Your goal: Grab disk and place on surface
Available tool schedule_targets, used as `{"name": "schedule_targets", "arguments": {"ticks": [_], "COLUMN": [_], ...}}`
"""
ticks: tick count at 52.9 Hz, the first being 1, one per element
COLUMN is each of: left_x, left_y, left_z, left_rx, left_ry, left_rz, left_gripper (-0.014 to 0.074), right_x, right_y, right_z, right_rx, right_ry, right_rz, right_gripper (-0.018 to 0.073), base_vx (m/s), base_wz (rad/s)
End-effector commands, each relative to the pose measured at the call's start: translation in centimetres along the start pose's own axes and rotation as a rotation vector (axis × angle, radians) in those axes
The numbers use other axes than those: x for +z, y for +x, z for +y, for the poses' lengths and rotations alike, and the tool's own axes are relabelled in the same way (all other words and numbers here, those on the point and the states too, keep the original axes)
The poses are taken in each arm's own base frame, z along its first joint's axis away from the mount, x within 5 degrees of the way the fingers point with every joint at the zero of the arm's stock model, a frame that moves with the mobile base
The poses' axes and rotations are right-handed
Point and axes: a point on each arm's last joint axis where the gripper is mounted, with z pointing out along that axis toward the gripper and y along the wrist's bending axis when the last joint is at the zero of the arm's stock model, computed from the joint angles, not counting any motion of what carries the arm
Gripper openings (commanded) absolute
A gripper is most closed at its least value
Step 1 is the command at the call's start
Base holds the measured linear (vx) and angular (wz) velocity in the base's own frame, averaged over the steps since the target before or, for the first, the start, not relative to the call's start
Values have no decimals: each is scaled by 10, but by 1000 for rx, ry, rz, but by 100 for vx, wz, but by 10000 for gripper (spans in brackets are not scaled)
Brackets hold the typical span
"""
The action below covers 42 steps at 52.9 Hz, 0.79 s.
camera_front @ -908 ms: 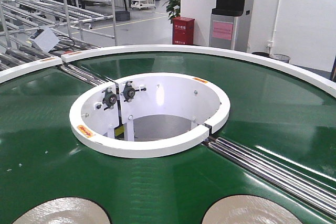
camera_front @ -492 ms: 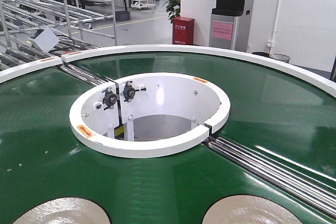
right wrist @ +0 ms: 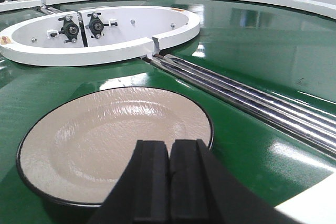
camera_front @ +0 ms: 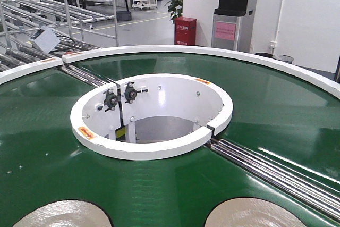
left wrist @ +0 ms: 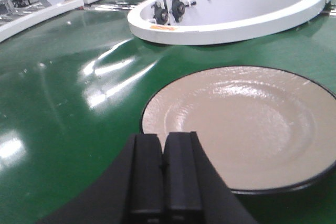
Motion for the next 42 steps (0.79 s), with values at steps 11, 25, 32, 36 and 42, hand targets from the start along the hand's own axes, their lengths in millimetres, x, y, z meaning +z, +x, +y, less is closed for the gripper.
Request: {"name": "schedule_targets", "arguments": {"ticks": [11,25,32,36,42], "left_x": [-2,-11,-33,-49,-51], "left_y": [-13,-39,-91,-137,-206], "left_z": [3,9,13,16,22], "left_rx": [-177,-204,-188,-91,-20], "left_ry": [-21,-58,-57,-79,-95], "left_rz": [-191,-435,-587,-645,-657], "left_gripper": [1,1,1,1,1], "right_x": [0,-7,-28,-45,-56], "right_y": [-6,-34,-85,-129,-200], "right_z": [1,6,8,11,15], "right_rx": [-15,-9,35,14,-74], "right_ry": [-17,-62,-72,-67,-38], "right_rz": [-116,-377,-508,-572,-627], "right_gripper": [-9,-9,-9,-9,-9], "base_vx": [0,0,0,0,0], "base_wz": [0,0,0,0,0]}}
